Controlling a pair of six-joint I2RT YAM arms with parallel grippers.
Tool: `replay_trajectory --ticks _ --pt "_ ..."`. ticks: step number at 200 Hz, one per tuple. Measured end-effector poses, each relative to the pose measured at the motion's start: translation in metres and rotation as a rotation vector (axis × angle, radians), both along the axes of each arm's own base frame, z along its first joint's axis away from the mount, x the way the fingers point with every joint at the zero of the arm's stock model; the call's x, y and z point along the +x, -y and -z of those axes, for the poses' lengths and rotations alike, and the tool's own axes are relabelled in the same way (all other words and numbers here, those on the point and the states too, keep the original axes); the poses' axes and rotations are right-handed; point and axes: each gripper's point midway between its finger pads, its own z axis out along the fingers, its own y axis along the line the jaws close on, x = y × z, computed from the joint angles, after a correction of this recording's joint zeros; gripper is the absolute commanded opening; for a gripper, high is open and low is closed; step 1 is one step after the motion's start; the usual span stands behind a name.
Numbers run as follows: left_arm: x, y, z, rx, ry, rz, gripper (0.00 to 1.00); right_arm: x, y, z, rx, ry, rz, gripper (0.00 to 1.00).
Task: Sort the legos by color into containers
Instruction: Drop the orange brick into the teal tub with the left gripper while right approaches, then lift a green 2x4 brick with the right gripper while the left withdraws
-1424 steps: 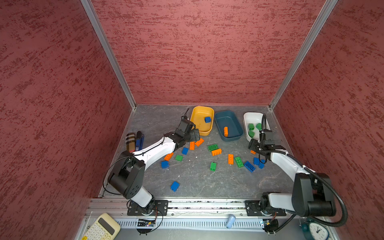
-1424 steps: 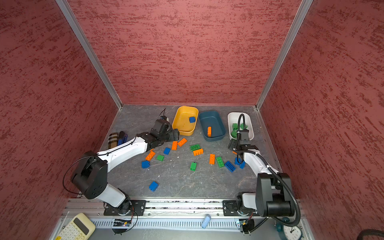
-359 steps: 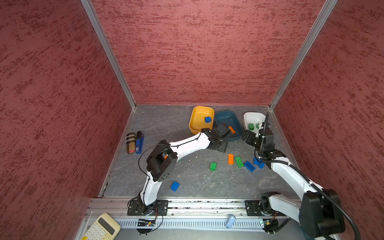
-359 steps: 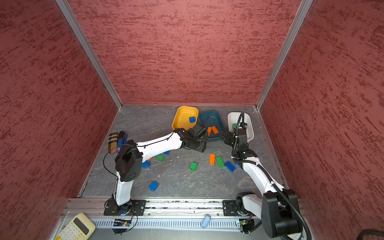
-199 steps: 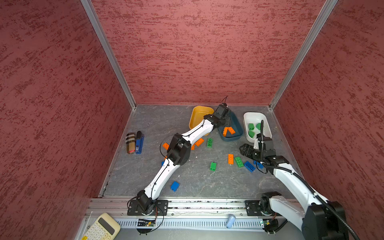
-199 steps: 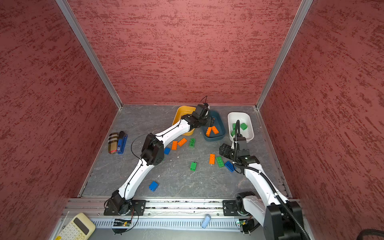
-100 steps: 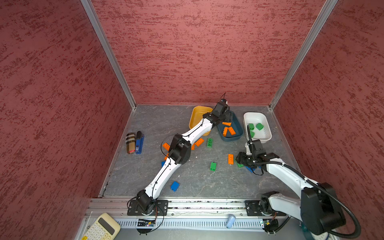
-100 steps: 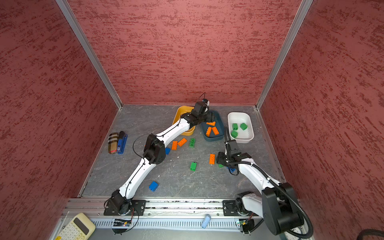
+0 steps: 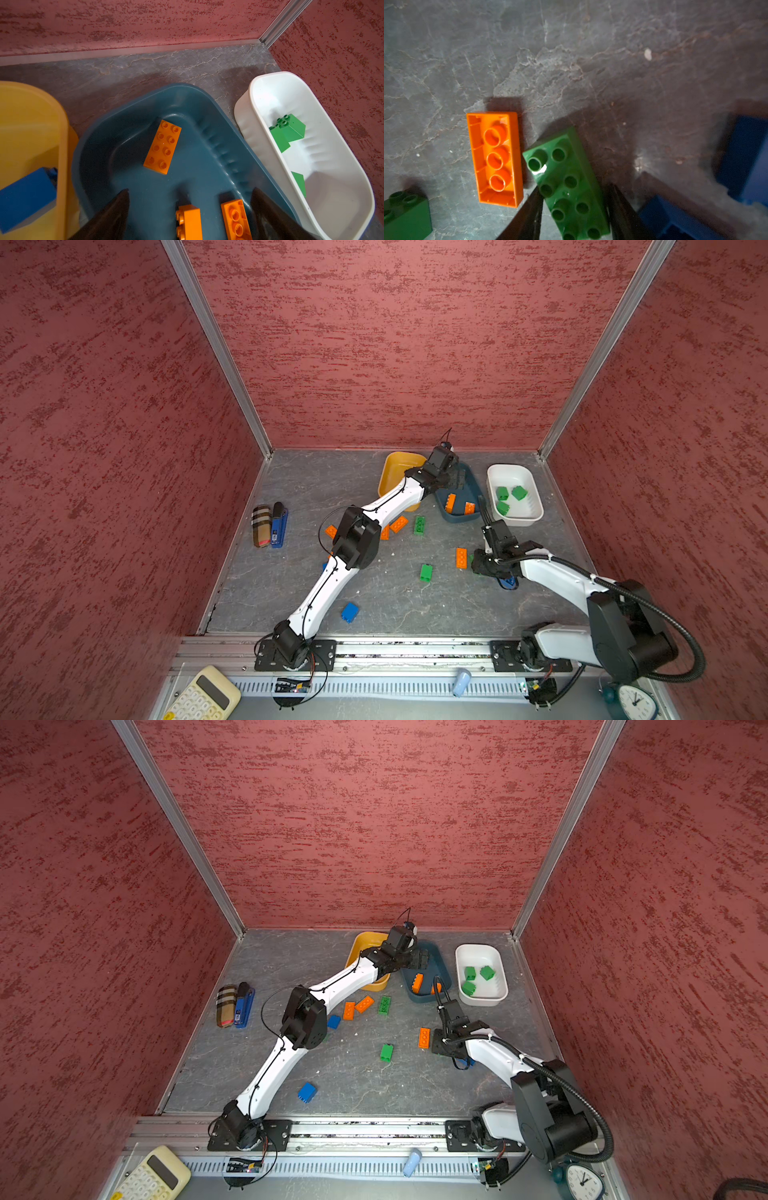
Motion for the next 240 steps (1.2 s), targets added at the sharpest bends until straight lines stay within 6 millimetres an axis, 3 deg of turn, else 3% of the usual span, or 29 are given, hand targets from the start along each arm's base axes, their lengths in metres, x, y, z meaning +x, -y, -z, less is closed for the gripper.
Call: replay_trajectory --ticks 54,106,127,178,204,240 --pt "-0.022 -0.02 -0.054 -0.03 0.075 -0.014 0.99 0.008 0.002 0.003 -0.065 0.01 -0.017 0.38" --pt "-0.052 -0.05 -0.086 -0.043 0.153 -0.018 0.99 0.014 0.008 -0.003 -0.112 0.04 -0.028 0.13" --pt "-0.066 -0.068 -0.091 -0.035 0.177 -0.037 1.0 0.022 0.012 -0.021 -0.112 0.113 -0.027 0.0" --pt "-0.098 -0.117 -0.112 -0.029 0.238 -0.099 1.0 0.05 0.027 -0.078 -0.061 0.351 0.031 0.0" --pt "-0.108 -0.141 -0.119 -0.026 0.265 -0.148 1.0 0.067 0.05 -0.102 -0.041 0.451 0.125 0.0" --pt "-0.118 -0.173 -0.113 0.01 0.279 -0.224 1.0 0.092 0.091 -0.117 -0.023 0.515 0.266 0.0"
